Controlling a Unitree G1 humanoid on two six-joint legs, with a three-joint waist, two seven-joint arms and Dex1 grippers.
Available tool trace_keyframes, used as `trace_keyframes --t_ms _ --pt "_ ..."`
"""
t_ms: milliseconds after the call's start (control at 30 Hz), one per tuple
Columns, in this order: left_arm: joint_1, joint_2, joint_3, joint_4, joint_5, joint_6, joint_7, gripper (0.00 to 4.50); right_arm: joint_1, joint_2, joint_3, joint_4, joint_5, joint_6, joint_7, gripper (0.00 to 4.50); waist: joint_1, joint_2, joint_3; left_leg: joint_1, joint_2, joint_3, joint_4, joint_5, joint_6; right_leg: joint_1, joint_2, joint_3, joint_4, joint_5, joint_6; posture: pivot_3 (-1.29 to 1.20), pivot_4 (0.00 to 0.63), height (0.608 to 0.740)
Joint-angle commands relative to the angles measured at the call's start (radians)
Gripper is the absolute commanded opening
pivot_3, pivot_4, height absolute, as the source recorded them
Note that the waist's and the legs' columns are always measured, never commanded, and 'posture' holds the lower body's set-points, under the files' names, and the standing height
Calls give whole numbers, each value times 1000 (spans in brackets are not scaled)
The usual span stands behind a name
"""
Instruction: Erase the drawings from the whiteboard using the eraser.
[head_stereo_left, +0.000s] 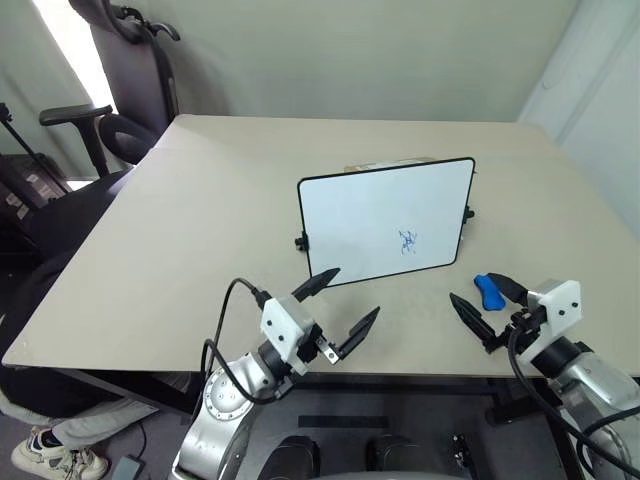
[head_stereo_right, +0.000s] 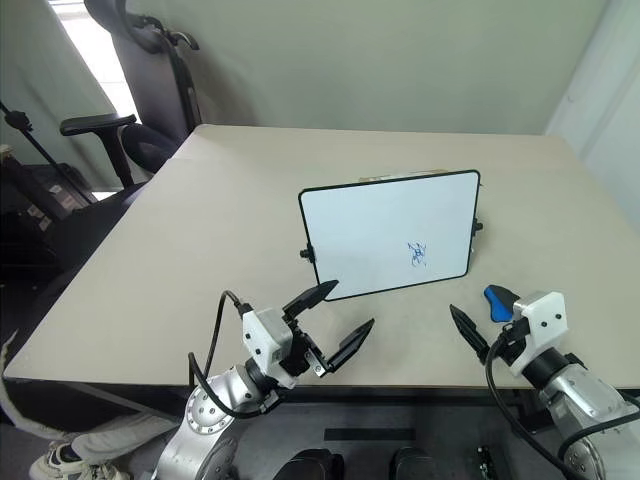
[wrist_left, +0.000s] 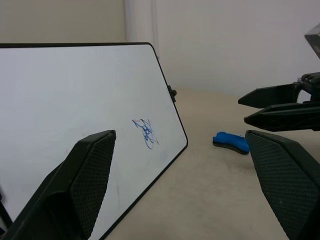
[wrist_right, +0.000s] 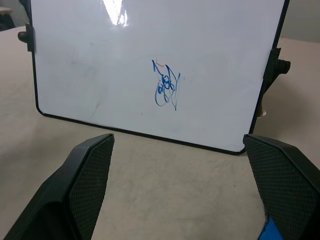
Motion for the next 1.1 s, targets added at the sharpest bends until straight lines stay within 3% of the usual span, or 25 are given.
trace_keyframes --t_ms 33,367,733,1100 --pt "-19 -8 9 22 -8 -21 -8 4500 3 -13 -45 -38 27 24 -10 4373 0 0 0 0 0 0 0 0 0 0 0 0 0 0 0 0 150 736" --pt "-33 -29 31 86 5 -31 19 4500 -64 -64 -81 -13 91 204 -46 4373 -1 0 0 0 0 0 0 0 0 1 0 0 0 0 0 0 150 736" --pt "-31 -23 52 105 -4 -23 13 4500 -228 -168 3 122 2 384 -78 4373 0 0 0 0 0 0 0 1 1 1 0 0 0 0 0 0 150 736" --pt "-17 -25 40 109 4 -25 13 4500 -373 -187 64 253 -38 471 -68 4373 0 0 0 0 0 0 0 3 4 1 0 0 1 2 3 0 150 736"
